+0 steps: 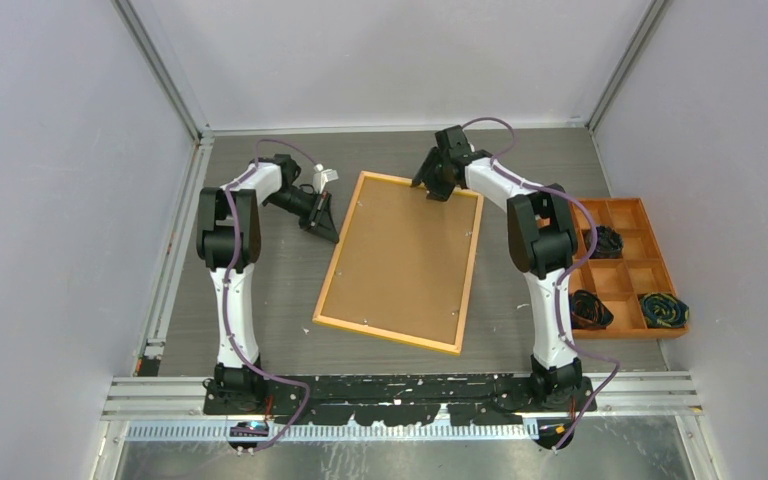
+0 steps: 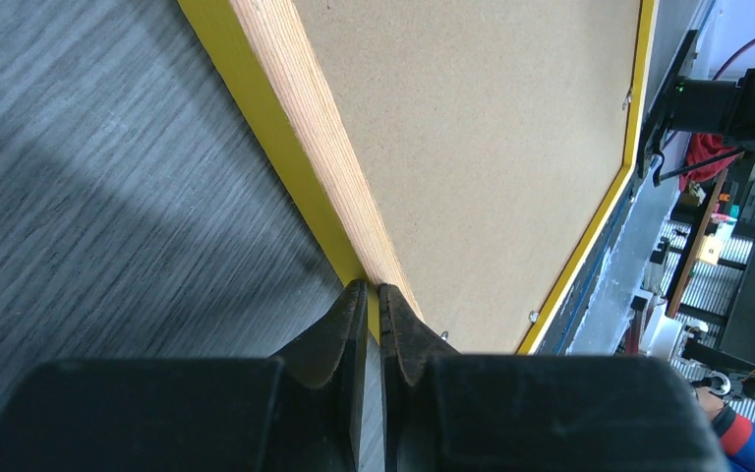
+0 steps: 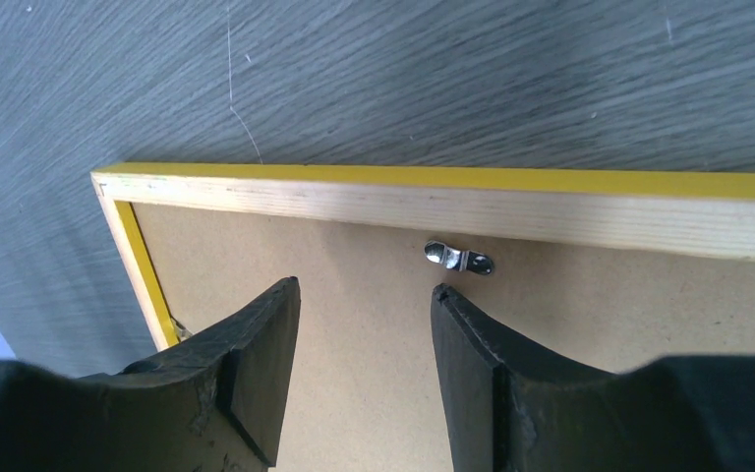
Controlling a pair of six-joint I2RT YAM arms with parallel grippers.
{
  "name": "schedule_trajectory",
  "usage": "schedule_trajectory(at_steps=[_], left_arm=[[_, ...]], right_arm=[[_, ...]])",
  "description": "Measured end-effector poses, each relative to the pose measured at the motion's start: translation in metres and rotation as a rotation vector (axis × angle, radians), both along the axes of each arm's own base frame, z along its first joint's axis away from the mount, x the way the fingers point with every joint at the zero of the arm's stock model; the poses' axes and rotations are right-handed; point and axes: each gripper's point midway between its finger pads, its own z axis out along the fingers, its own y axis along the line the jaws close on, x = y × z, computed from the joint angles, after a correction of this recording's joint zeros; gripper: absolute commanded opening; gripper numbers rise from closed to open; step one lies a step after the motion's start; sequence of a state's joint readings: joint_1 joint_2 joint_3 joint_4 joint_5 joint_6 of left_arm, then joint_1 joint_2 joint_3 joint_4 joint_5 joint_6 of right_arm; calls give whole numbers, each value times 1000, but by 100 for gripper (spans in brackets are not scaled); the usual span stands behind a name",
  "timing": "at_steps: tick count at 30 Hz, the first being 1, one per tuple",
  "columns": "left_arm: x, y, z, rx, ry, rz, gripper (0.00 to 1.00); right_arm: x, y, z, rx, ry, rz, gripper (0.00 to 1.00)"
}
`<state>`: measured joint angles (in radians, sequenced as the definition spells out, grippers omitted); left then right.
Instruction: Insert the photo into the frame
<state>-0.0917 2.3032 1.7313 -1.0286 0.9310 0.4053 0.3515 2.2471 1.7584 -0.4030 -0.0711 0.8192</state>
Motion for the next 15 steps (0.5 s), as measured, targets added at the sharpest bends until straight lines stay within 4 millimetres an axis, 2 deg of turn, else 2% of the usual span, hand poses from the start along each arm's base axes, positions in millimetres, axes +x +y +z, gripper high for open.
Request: schedule_trajectory(at_steps=[15], left_arm=[[0, 0, 0, 0, 0, 0, 9]], right_arm=[[12, -17, -4, -88, -35, -64, 44]])
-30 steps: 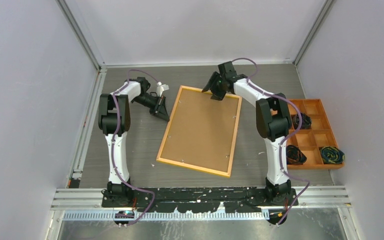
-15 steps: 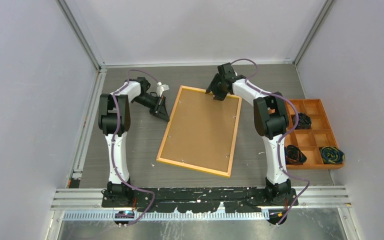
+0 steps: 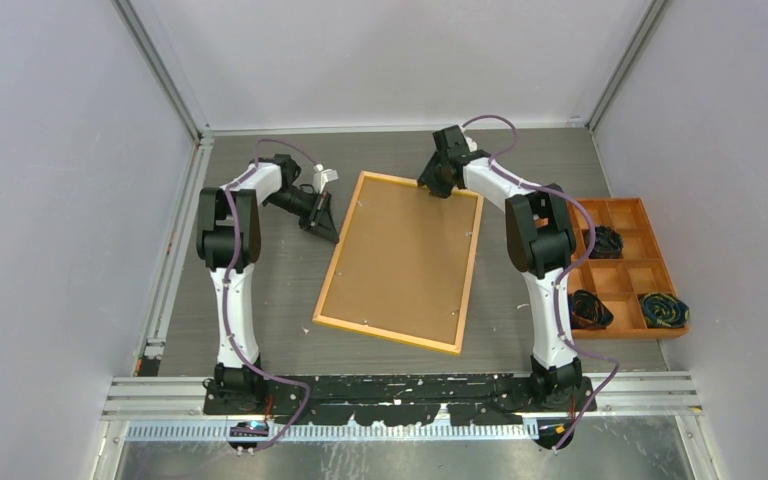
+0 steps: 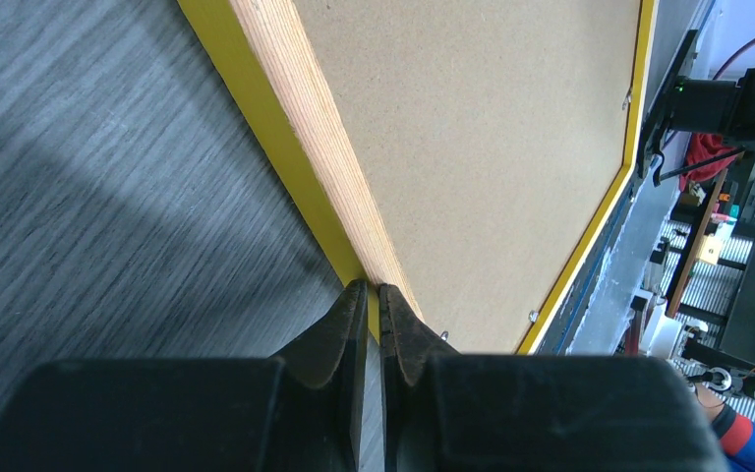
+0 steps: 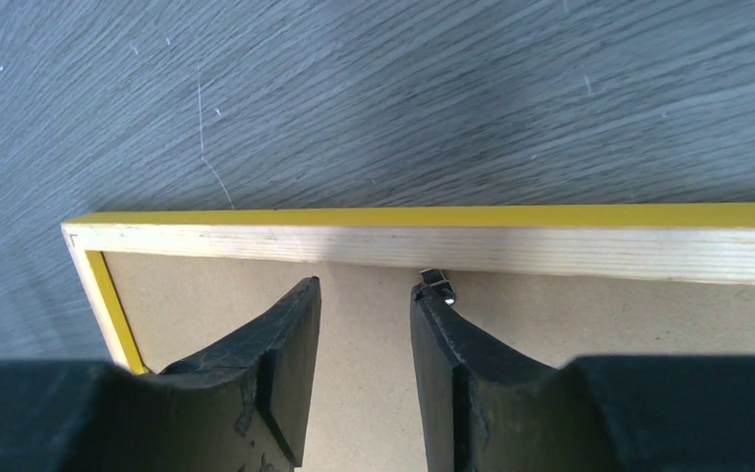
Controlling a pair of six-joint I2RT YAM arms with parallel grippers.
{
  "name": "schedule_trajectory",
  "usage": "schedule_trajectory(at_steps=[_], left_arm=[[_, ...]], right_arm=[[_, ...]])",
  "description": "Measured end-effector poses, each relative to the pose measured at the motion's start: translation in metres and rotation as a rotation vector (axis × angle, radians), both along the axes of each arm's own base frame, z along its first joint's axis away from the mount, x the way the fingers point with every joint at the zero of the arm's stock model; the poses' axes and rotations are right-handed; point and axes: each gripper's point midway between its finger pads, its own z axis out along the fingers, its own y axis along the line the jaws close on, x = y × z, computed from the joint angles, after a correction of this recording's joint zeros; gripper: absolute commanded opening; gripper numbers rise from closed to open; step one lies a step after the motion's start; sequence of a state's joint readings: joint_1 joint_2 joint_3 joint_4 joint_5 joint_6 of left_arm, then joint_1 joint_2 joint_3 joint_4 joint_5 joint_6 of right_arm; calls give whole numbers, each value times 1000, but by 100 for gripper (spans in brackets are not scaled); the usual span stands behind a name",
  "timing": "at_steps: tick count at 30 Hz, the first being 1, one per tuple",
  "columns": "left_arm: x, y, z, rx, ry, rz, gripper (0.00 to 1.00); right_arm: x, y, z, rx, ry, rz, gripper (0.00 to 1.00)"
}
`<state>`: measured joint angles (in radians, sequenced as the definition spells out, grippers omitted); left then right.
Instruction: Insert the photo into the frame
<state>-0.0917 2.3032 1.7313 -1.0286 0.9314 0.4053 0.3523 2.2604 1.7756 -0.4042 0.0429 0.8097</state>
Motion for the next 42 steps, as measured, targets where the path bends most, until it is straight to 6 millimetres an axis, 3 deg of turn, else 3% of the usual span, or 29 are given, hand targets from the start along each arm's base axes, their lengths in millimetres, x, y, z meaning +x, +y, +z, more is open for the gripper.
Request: schedule_trajectory(at_steps=[8, 14, 16, 19, 22, 26, 28, 30, 32, 34, 37, 42], left_arm=[[0, 0, 0, 0, 0, 0, 9], [0, 0, 0, 0, 0, -2, 11], [-1, 1, 0, 3, 2, -3, 20], [-5, 5, 0, 30, 7, -13, 45], [-10, 10, 6, 58, 5, -25, 63], [-18, 19, 33, 71, -29, -41, 74], [-25, 25, 54, 73, -68, -51, 76], [-38, 32, 76, 75, -105, -63, 77], [-56, 37, 93, 77, -133, -73, 77], [-84, 44, 106, 86, -145, -89, 78], [-120, 52, 111, 106, -122, -115, 79], [-153, 63, 106, 152, -98, -147, 79]], right_arm=[[5, -2, 1, -14, -14, -10, 44], [6, 4, 3, 12, -24, 16, 59], [5, 12, 5, 31, -35, 60, 65], [-12, 17, 11, 27, -43, 130, 69], [-58, 34, 29, -4, -47, 266, 71], [-159, 86, 73, -70, -132, 566, 73], [-223, 116, 91, -98, -196, 751, 73], [-286, 138, 90, -118, -222, 921, 72], [-326, 140, 73, -153, -199, 1023, 70], [-353, 129, 42, -237, -133, 1087, 67], [-374, 112, 10, -364, -60, 1133, 65], [-388, 108, -8, -514, -63, 1172, 58]])
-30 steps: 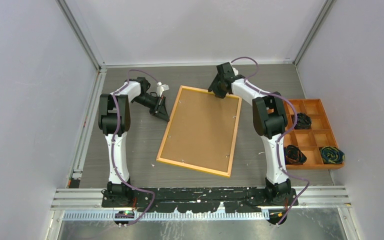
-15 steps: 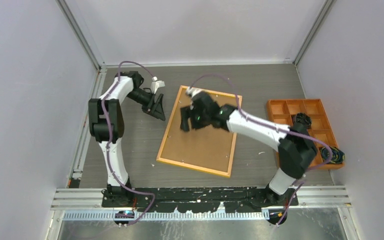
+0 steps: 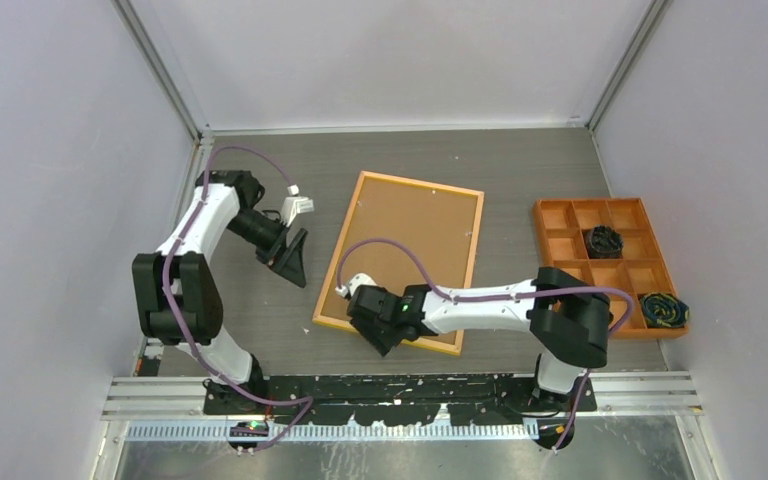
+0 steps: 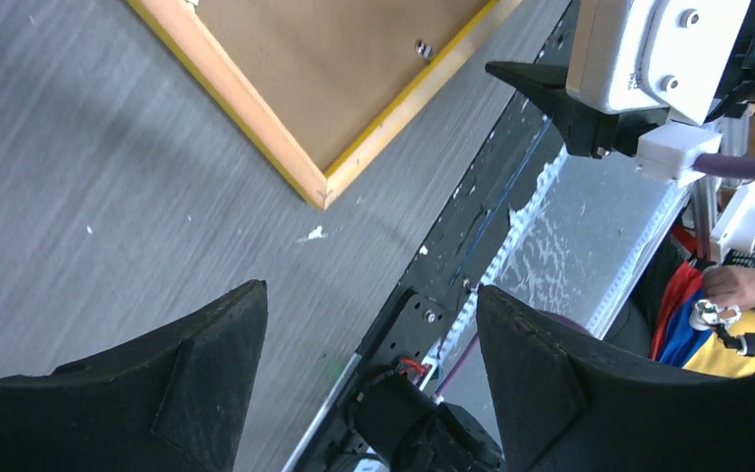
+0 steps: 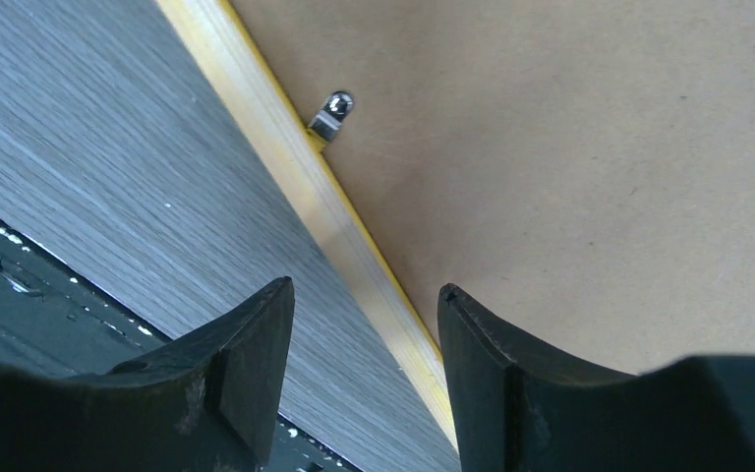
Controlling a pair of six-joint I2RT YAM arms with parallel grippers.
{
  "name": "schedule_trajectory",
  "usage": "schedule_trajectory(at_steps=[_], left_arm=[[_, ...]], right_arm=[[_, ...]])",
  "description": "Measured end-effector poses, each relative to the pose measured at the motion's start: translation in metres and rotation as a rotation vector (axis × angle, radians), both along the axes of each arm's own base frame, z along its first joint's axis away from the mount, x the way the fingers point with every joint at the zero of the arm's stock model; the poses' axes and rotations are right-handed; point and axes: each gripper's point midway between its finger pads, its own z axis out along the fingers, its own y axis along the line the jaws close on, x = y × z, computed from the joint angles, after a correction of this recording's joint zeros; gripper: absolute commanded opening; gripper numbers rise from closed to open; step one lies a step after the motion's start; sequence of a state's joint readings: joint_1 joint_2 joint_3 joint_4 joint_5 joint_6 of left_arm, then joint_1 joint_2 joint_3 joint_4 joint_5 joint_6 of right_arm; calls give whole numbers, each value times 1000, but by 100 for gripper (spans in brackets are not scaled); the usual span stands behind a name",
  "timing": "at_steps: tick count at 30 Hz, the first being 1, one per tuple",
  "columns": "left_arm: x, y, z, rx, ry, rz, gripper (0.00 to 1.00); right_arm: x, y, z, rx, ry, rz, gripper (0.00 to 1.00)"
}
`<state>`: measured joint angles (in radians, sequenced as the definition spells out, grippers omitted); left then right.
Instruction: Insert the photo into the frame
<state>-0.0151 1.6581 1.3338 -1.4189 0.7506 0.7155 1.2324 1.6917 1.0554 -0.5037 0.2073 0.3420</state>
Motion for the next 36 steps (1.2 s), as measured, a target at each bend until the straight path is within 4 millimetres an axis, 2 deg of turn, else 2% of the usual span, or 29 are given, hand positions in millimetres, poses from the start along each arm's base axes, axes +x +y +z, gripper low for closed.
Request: schedule_trajectory(at_steps=[5, 13, 16, 20, 23, 29, 33, 34, 36], left_arm=[[-17, 10, -1, 54, -22, -11, 79], [-36, 23, -8, 129, -68, -35, 80], [-39, 27, -14, 152, -81, -43, 81], [-42, 30, -21, 168, -133, -62, 82], [-42, 33, -25, 182, -223, -78, 84], [-46, 40, -38, 214, -487, -132, 91], [-50, 41, -43, 223, -711, -222, 91], [-49, 38, -38, 217, -833, -275, 92], [-46, 36, -29, 222, -972, -339, 94]], right_arm=[[-6, 5, -8, -48, -54, 28, 51], [1, 2, -11, -82, -114, 17, 41], [2, 2, -11, -85, -121, 21, 29], [2, 3, -11, -94, -132, 58, 2], [2, 6, -11, -99, -128, 70, 1], [1, 29, -1, -48, -92, 93, 1], [7, 53, 24, 40, -50, 95, 1], [12, 60, 36, 76, -24, 92, 1], [17, 66, 45, 107, -13, 85, 1]])
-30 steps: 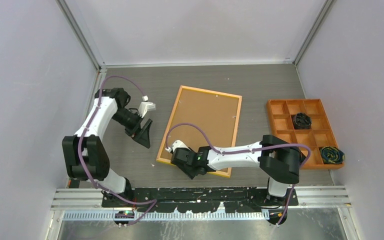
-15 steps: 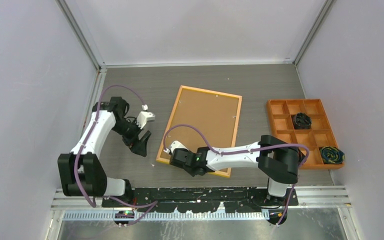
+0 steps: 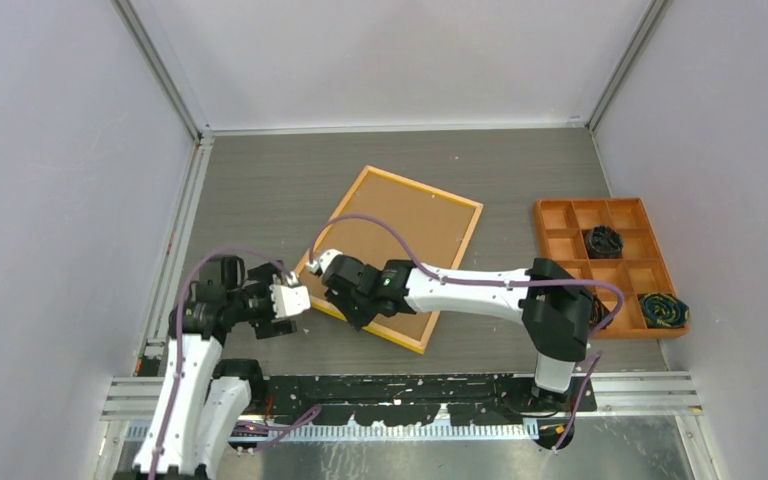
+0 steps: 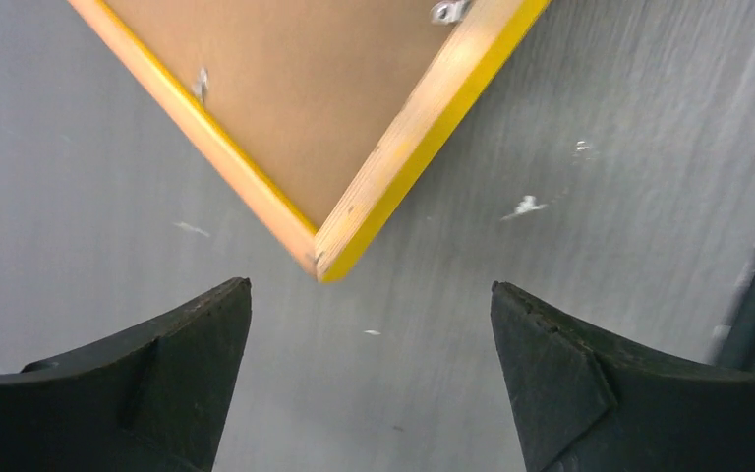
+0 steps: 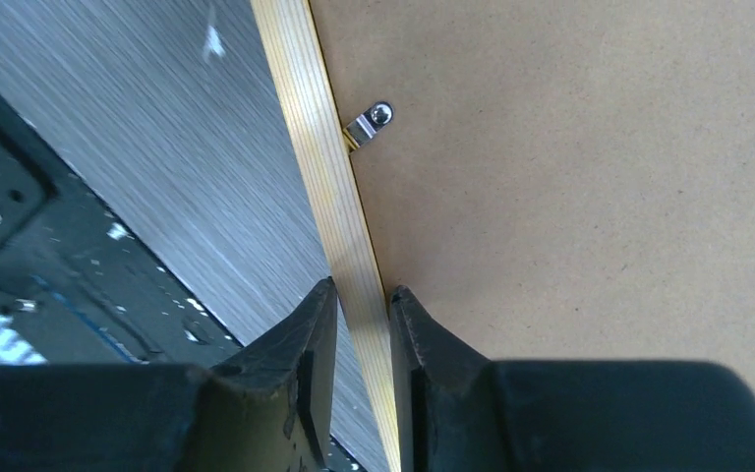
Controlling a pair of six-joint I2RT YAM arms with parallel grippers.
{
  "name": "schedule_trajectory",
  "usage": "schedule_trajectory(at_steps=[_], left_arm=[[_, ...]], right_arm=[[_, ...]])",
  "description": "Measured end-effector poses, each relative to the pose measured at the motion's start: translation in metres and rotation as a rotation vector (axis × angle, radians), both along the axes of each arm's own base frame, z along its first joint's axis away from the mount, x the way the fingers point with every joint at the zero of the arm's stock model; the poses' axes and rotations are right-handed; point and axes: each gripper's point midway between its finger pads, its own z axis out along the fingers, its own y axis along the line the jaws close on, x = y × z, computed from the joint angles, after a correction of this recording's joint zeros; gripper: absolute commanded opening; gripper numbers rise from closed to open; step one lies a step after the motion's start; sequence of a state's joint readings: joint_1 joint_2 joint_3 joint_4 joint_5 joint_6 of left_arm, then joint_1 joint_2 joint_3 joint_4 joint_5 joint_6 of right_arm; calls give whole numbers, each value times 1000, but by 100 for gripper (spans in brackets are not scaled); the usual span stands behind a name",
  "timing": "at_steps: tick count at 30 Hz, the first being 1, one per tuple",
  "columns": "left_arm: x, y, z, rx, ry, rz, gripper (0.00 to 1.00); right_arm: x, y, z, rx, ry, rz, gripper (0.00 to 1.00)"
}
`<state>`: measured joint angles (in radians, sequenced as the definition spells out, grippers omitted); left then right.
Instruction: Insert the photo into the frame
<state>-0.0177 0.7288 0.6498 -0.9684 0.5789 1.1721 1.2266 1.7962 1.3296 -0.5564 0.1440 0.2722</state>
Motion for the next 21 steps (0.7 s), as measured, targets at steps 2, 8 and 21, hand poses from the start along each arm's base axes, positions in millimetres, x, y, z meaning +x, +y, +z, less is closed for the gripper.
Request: schedule_trajectory(at_steps=[2, 8, 21], left_arm=[[3, -5, 6, 24, -172, -97, 97], [0, -21, 10, 109, -468, -374, 98], [29, -43, 16, 161, -643, -589, 84]], right_arm=[[5, 7, 12, 48, 26, -8, 1], [11, 21, 55, 171, 73, -11, 1], [6, 28, 86, 248, 140, -12, 1]])
